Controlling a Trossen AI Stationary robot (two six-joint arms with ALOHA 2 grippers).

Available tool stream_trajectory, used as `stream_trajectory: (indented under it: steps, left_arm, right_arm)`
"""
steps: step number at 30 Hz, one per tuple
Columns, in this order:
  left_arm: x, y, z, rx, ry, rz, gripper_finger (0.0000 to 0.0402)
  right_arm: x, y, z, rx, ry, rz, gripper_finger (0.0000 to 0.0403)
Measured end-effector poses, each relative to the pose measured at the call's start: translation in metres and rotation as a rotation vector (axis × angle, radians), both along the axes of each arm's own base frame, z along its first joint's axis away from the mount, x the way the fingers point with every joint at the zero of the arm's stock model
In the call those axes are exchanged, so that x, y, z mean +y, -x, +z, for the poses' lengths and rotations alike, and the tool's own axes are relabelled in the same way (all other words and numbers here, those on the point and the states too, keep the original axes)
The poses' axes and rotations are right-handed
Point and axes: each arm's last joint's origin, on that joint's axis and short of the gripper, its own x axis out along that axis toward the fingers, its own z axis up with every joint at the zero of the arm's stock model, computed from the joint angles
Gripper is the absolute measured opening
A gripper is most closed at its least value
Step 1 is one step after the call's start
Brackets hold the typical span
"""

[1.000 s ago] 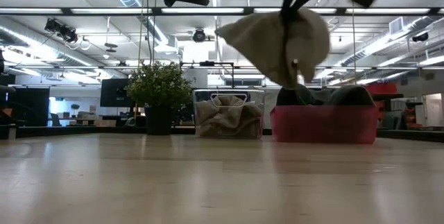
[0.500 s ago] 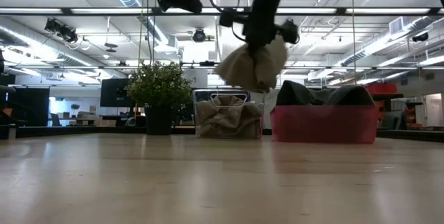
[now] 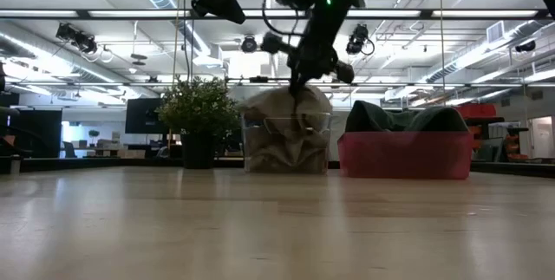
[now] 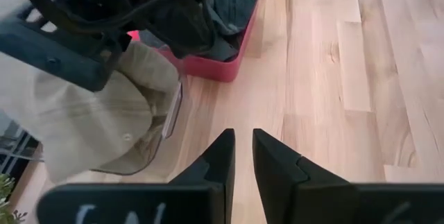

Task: Pick & Place hat
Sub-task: Put the brown cap into the transparent bin

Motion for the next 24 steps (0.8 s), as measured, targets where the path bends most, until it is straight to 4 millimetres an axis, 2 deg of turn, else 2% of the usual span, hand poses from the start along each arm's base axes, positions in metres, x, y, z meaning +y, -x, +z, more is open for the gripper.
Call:
stream_trajectory:
  steps: [4, 8, 17, 24]
  left_arm:
    - [0.0, 0.0, 0.0, 0.001, 0.0, 0.0, 0.0053]
    - [0.0, 0.0, 0.0, 0.001, 0.001, 0.0, 0.0053]
    - [0.0, 0.0, 0.0, -0.01, 0.034, 0.029, 0.0053]
    - [0.0, 0.0, 0.0, -0.01, 0.035, 0.031, 0.0053]
  right_arm:
    - [-0.005, 0.005, -0.025, -0.025, -0.062, 0.022, 0.0]
    - [-0.004, 0.006, -0.039, -0.112, -0.117, 0.016, 0.0008]
    - [-0.002, 0.003, -0.041, -0.418, -0.408, -0.239, 0.0065]
    - [0.002, 0.003, -0.041, -0.52, -0.402, -0.403, 0.0115]
